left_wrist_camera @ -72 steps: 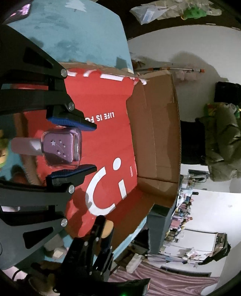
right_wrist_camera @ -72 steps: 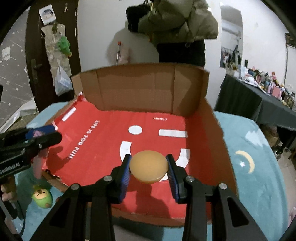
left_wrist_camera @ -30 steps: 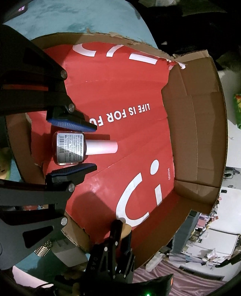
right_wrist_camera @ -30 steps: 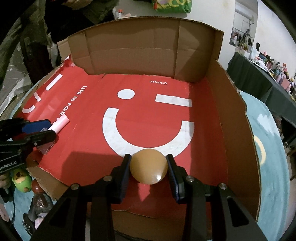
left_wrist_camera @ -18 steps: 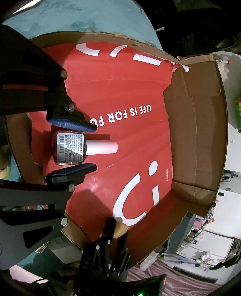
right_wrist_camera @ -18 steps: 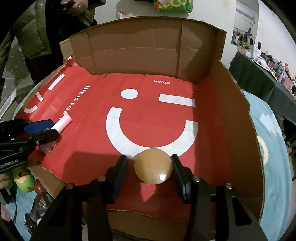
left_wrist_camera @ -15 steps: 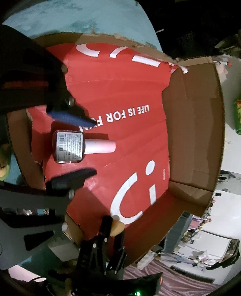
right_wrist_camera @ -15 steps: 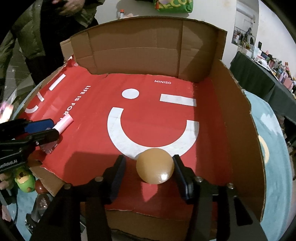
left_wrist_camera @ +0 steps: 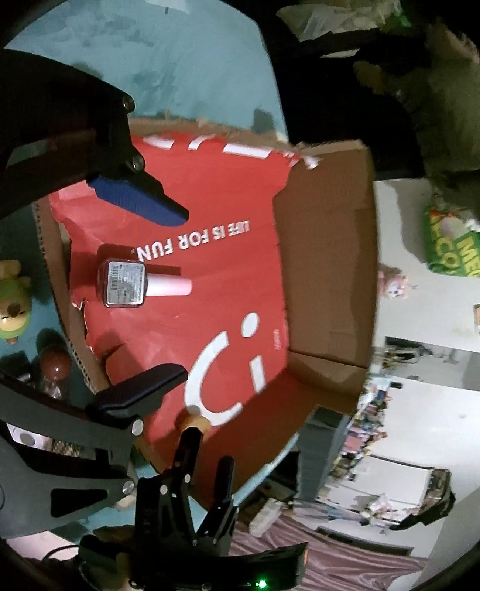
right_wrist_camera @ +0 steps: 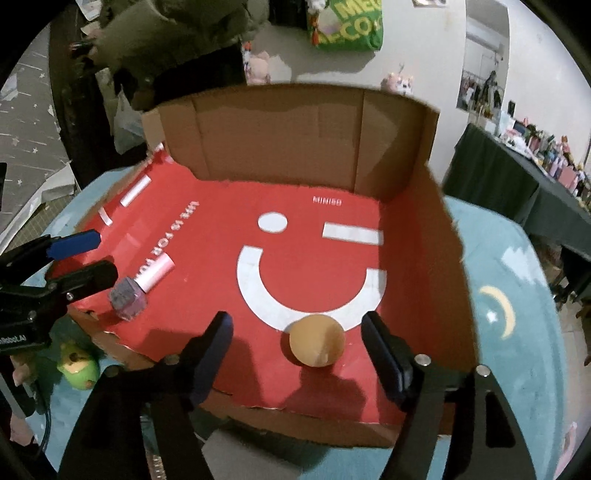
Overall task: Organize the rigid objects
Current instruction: 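Withdraw both tools from the box back over the table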
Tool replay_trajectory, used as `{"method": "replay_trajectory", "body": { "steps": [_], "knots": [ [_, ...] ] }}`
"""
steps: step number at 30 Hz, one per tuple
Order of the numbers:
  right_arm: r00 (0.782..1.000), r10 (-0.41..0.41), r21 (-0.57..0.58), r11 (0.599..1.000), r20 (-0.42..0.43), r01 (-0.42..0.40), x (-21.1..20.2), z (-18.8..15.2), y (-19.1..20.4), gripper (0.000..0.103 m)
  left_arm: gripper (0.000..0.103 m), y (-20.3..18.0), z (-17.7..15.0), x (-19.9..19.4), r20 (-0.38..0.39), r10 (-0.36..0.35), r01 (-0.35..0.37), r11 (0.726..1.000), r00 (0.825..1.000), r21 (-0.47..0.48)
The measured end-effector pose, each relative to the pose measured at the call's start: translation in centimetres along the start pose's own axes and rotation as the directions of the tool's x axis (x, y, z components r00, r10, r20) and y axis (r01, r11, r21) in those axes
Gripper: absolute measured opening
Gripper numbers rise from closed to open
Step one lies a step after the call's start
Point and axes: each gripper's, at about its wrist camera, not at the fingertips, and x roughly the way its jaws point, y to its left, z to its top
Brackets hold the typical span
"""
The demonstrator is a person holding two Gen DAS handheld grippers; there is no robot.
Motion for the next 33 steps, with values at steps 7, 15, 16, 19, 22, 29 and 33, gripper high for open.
{"method": "replay_trajectory", "body": {
  "steps": [7, 15, 16, 19, 22, 29, 33],
  "knots": [
    [0.994, -0.030, 0.009, 1.000, 0.107, 0.029, -4.3, 0.2, 0.8, 0.088, 0.089, -0.6, 0.2, -4.5, 0.130, 0.032, -0.032, 0.999, 0.991, -0.005],
    [0.966, -0.065, 0.045, 0.997, 0.251, 0.056, -10.2, -0.8, 1.3, 0.102, 0.094, -2.0, -0.8, -8.9, 0.239, 0.065, -0.067, 0.998, 0.969, 0.000],
    [0.961, -0.074, 0.049, 0.997, 0.268, 0.064, -10.9, -1.1, 1.4, 0.103, 0.094, -2.1, -1.1, -9.4, 0.246, 0.068, -0.071, 0.997, 0.967, 0.001],
    [0.946, -0.096, 0.057, 0.995, 0.309, 0.082, -12.6, -2.2, 1.8, 0.103, 0.095, -2.6, -1.9, -10.7, 0.272, 0.082, -0.085, 0.996, 0.959, -0.001],
    [0.931, -0.129, 0.068, 0.991, 0.342, 0.112, -14.0, -3.7, 2.3, 0.103, 0.095, -3.3, -3.1, -12.0, 0.306, 0.106, -0.112, 0.994, 0.946, 0.003],
    [0.885, -0.187, 0.096, 0.982, 0.426, 0.162, -16.3, -7.7, 3.6, 0.103, 0.100, -4.6, -6.0, -13.8, 0.351, 0.142, -0.148, 0.989, 0.926, -0.011],
    [0.866, -0.205, 0.144, 0.977, 0.456, 0.155, -16.5, -10.5, 3.8, 0.103, 0.100, -5.0, -8.1, -14.1, 0.372, 0.172, -0.174, 0.984, 0.912, -0.028]
  ]
}}
